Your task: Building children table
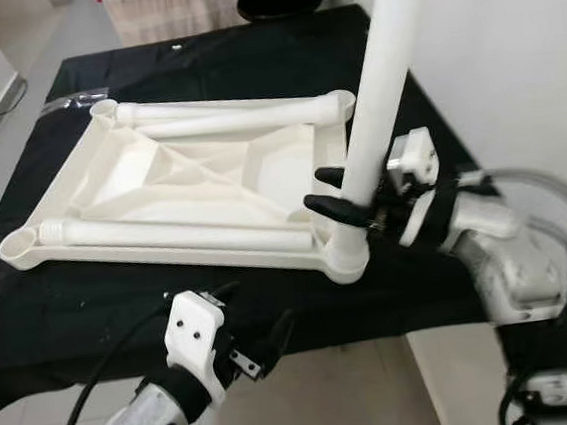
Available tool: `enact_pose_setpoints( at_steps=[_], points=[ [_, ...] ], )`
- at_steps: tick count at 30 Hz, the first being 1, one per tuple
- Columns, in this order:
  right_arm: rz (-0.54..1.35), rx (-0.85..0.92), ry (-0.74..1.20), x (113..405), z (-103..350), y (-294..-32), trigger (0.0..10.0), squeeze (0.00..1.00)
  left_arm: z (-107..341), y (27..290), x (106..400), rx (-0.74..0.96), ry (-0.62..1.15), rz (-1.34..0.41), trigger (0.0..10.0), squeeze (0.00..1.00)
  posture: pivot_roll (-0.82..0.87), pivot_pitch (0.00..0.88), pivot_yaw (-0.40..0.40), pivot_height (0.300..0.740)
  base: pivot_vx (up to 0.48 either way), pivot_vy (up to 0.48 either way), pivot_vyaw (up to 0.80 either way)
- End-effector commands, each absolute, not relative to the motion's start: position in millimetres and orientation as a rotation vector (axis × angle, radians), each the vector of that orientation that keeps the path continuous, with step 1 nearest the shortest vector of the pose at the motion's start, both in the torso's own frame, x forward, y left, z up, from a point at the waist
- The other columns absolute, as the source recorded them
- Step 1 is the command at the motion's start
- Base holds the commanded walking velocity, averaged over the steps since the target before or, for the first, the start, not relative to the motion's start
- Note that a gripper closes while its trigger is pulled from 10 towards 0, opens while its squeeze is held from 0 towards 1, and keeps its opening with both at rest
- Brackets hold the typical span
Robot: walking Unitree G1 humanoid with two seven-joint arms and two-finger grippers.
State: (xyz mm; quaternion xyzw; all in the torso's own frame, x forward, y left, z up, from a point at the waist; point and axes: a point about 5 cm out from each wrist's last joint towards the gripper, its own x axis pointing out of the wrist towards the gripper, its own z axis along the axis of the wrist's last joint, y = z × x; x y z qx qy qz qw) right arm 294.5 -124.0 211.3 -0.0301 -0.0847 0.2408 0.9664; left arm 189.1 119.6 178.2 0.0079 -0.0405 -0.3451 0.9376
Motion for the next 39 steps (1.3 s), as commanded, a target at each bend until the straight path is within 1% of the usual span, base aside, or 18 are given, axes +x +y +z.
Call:
enact_pose_setpoints(
  at_steps=[1,9,10,11,12,15,18,20,23,24,32,33,34,35,36,37,38,39],
  points=[
    [0.256,-0.098,0.053,291.5,175.3,-149.1,0.0,0.00,177.7,122.1,184.3,0.012,-0.055,-0.720,10.0,0.00,0.01,0.212,0.041,0.740,0.000,0.000,0.00],
    [0.336,-0.103,0.008,312.1,185.5,-129.9,0.0,0.00,172.2,117.0,184.1,0.004,-0.039,-0.741,10.0,0.00,0.00,0.180,0.045,0.740,0.000,0.000,0.00],
    [0.390,-0.092,-0.001,312.8,188.3,-123.6,10.0,0.00,171.8,117.2,185.6,0.005,-0.040,-0.736,10.0,0.00,0.01,0.181,0.041,0.740,0.000,0.000,0.00],
    [0.503,-0.067,-0.019,311.6,192.7,-115.0,10.0,0.00,171.5,117.7,186.8,0.004,-0.042,-0.726,10.0,0.00,0.01,0.180,0.040,0.740,0.000,0.000,0.00],
    [0.606,-0.046,-0.030,309.2,197.1,-109.2,10.0,1.00,171.4,118.0,187.7,0.002,-0.041,-0.715,10.0,0.00,0.01,0.179,0.040,0.740,0.000,0.000,0.00],
    [0.825,-0.060,-0.062,304.3,206.8,-105.6,10.0,1.00,170.6,118.2,188.0,-0.006,-0.037,-0.699,10.0,0.00,0.01,0.179,0.039,0.740,0.000,0.000,0.00],
    [0.882,-0.085,-0.081,302.1,212.1,-107.5,10.0,1.00,170.8,118.3,187.7,-0.010,-0.033,-0.696,10.0,0.00,0.01,0.180,0.037,0.740,0.000,0.000,0.00],
    [1.033,-0.171,-0.100,304.4,220.4,-118.3,10.0,1.00,170.5,119.7,187.1,-0.014,-0.026,-0.689,10.0,0.00,0.02,0.186,0.040,0.740,0.000,0.000,0.00],
    [1.132,-0.260,-0.103,315.5,228.4,-129.8,10.0,1.00,170.3,121.5,186.7,-0.012,-0.023,-0.682,10.0,0.00,0.02,0.187,0.040,0.740,0.000,0.000,0.00],
    [1.187,-0.263,-0.094,320.6,233.0,-132.7,10.0,0.00,170.4,122.3,186.4,-0.011,-0.022,-0.679,10.0,0.00,0.02,0.191,0.039,0.740,0.000,0.000,0.00],
    [1.370,-0.157,-0.078,337.4,253.7,-135.2,10.0,0.00,171.0,125.0,182.2,-0.004,-0.014,-0.664,10.0,0.00,0.06,0.208,0.038,0.740,0.000,0.000,0.00],
    [1.387,-0.140,-0.078,340.3,256.4,-135.4,6.1,0.00,170.9,125.9,181.7,-0.001,-0.012,-0.661,10.0,0.00,0.06,0.209,0.037,0.740,0.000,0.000,0.00],
    [1.387,-0.140,-0.078,340.3,256.4,-135.4,6.1,0.00,170.9,125.9,181.7,-0.001,-0.012,-0.661,10.0,0.00,0.06,0.209,0.037,0.740,0.000,0.000,0.00],
    [1.409,-0.142,-0.068,343.1,257.7,-136.5,4.4,0.00,171.2,127.8,181.8,0.003,-0.010,-0.655,10.0,0.00,0.07,0.212,0.036,0.740,0.000,0.000,0.00],
    [1.409,-0.142,-0.068,343.1,257.7,-136.5,4.4,0.00,171.2,127.8,181.8,0.003,-0.010,-0.655,10.0,0.00,0.07,0.212,0.036,0.740,0.000,0.000,0.00],
    [1.422,-0.149,-0.057,345.3,258.3,-137.6,3.6,0.00,171.6,129.6,182.1,0.009,-0.010,-0.651,10.0,0.00,0.07,0.213,0.036,0.740,0.000,0.000,0.00],
    [1.425,-0.164,-0.041,347.5,258.6,-138.9,0.0,0.00,172.1,131.3,182.5,0.012,-0.010,-0.646,10.0,0.00,0.07,0.216,0.036,0.740,0.000,0.000,0.00],
    [1.425,-0.164,-0.041,347.5,258.6,-138.9,0.0,0.00,172.1,131.3,182.5,0.012,-0.010,-0.646,10.0,0.00,0.07,0.216,0.036,0.740,0.000,0.000,0.00]
  ],
)
